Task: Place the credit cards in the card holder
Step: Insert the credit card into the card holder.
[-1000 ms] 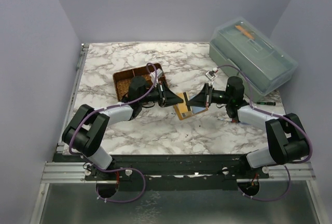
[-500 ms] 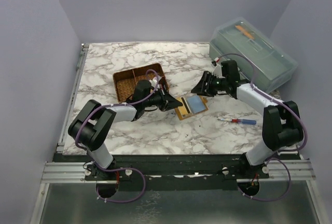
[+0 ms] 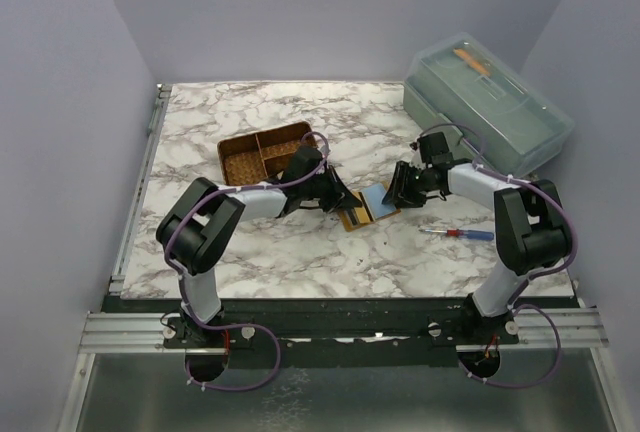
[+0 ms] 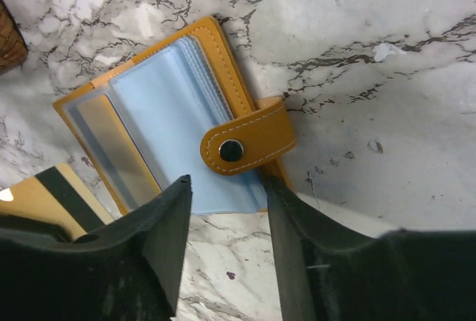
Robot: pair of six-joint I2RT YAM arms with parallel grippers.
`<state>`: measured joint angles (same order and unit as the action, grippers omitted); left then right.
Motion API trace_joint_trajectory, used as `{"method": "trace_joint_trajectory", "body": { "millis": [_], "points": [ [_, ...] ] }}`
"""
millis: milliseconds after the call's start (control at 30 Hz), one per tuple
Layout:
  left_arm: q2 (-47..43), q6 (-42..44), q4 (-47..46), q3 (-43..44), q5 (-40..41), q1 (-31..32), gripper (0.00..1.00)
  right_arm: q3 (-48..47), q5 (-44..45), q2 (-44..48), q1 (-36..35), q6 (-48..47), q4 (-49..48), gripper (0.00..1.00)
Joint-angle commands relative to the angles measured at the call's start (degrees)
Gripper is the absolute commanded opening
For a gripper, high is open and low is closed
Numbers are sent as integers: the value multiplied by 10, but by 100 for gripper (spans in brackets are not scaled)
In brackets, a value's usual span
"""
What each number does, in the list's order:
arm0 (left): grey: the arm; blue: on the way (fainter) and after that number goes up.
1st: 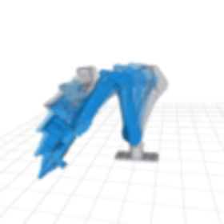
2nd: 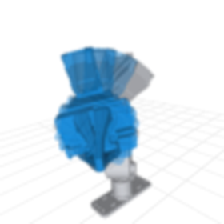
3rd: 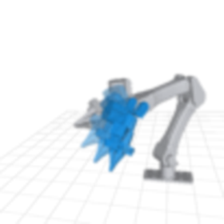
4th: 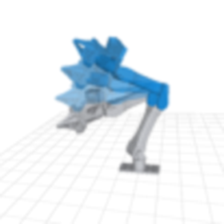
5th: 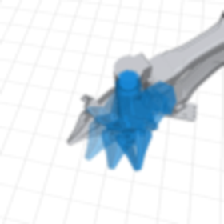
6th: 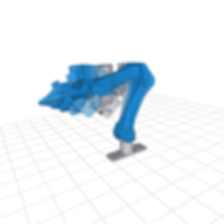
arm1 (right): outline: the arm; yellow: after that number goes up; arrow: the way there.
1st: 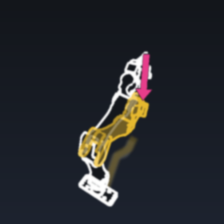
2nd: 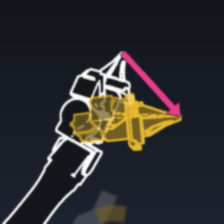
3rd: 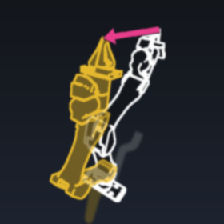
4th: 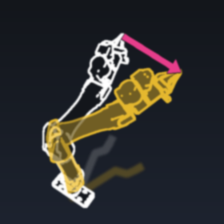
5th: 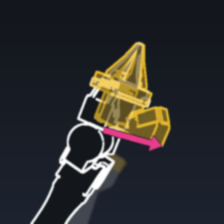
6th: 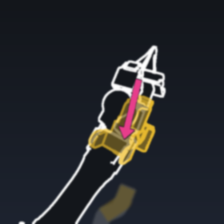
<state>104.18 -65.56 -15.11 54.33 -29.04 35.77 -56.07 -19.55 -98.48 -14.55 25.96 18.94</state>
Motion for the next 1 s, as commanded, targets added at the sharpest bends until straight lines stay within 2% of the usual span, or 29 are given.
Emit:
{"method": "trace_joint_trajectory", "body": {
  "millis": [0,133,267,767,967],
  "points": [
    [30,48,70,29,36,4,0,34,40,-5,0,18,-4,44],
    [56,63,88,50,21,3,0,69,27,4,0,32,-21,34],
    [64,69,88,54,14,-2,0,95,13,13,-1,38,-37,29],
    [83,66,49,59,-80,-27,0,101,6,9,-1,31,-43,26],
    [97,54,42,61,-88,-27,0,99,4,8,-1,28,-42,25]
  ]
}}
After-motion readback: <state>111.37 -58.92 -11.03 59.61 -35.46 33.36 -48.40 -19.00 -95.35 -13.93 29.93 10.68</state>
